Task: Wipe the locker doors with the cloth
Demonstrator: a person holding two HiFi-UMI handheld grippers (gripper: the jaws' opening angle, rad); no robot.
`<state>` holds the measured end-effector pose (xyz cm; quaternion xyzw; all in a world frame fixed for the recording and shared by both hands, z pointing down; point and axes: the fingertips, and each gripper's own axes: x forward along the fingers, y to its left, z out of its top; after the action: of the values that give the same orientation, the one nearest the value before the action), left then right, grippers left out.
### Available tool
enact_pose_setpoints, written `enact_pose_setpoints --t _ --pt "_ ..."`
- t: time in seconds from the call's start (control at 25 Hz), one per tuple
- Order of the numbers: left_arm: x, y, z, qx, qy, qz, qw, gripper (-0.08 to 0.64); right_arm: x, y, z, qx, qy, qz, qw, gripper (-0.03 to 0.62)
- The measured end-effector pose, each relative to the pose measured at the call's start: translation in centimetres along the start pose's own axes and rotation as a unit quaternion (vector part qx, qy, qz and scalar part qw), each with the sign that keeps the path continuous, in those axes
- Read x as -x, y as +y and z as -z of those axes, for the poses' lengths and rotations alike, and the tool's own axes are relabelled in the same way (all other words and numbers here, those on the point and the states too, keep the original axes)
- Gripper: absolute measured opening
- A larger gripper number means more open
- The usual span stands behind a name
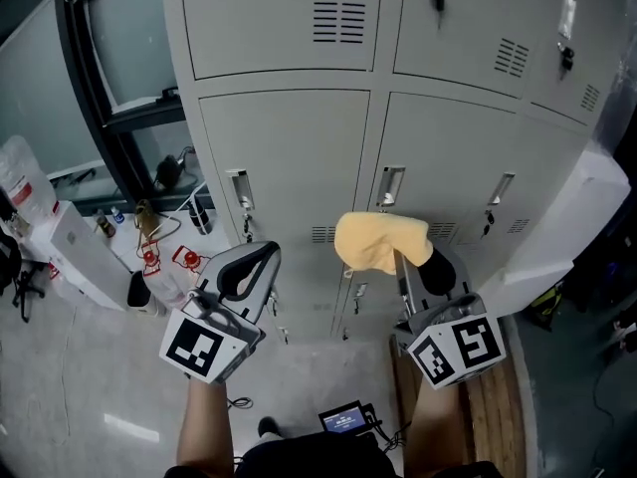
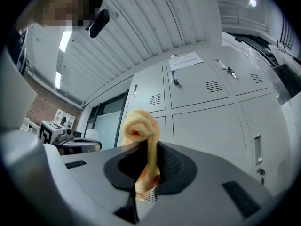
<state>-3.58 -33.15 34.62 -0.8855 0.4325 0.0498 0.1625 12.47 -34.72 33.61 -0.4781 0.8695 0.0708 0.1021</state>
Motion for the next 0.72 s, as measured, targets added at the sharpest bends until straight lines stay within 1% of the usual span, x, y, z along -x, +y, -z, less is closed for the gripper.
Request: enact_pose_setpoints --t 0.08,0.12,0.24,0.32,0.36,0.44,0.52,0.6,0.72 --pt "-0.2 -1.2 1.2 0.009 0.017 -0.013 0.9997 0.021 1.0 -0.8 1.0 -0.01 0.011 -0.003 1.0 0.067" --pt "-0.3 -1.8 1.8 0.014 0.025 -0.018 0.9994 0.021 1.5 -1.3 1.5 -0.023 0.014 -0.005 1.0 0.067" --pt "-0.4 -3.8 3.6 0.025 0.052 -0.025 0.998 0.021 2.8 -2.9 2.7 -0.086 0.011 -0.008 0.996 0.067" --pt "0.1 -5.0 4.4 0.031 0.067 -0.025 0.997 0.021 3.8 -3.5 3.8 -0.118 0.012 -0.003 0.993 0.067" --pt "0.5 -5.4 4.7 0.034 0.073 -0.023 0.9964 0.021 4.3 -3.4 4.5 -0.123 0.017 0.0 0.992 0.067" --pt "1.5 -5.9 5.0 0.044 0.078 -0.021 0.9958 0.021 5.5 -2.9 5.6 -0.115 0.032 0.007 0.993 0.067" --pt "2.4 -6.3 4.4 0.051 0.07 -0.017 0.9961 0.021 6.6 -1.9 5.8 -0.108 0.038 0.012 0.993 0.067" --pt "3.8 -7.1 3.7 0.049 0.062 -0.009 0.9968 0.021 7.6 -0.4 5.4 -0.111 0.035 0.011 0.993 0.067" --pt "7.3 -8.3 3.2 0.043 0.065 -0.001 0.997 0.021 9.0 3.2 4.9 -0.111 0.037 0.008 0.993 0.067"
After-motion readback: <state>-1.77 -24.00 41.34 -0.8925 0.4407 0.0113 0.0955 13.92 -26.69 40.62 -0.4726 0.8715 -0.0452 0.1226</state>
